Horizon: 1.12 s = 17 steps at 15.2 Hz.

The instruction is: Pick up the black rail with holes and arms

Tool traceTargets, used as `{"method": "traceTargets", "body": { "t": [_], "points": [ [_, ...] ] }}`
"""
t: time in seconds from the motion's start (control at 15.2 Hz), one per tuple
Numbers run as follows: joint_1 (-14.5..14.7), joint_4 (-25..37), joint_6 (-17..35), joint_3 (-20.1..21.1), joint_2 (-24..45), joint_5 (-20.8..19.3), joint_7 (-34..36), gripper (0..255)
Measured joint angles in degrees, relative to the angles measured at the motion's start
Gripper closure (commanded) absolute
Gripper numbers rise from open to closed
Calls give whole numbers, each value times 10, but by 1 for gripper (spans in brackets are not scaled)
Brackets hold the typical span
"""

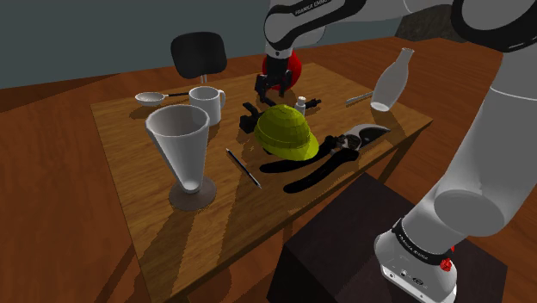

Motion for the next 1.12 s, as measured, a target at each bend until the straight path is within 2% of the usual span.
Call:
{"method": "traceTargets", "body": {
  "t": [0.33,0.4,1.12],
  "points": [
    [0,-18,34,0,17,-1,1,0],
    [0,-19,36,0,17,-1,1,255],
    [0,-18,35,0,17,-1,1,255]
  ]
}}
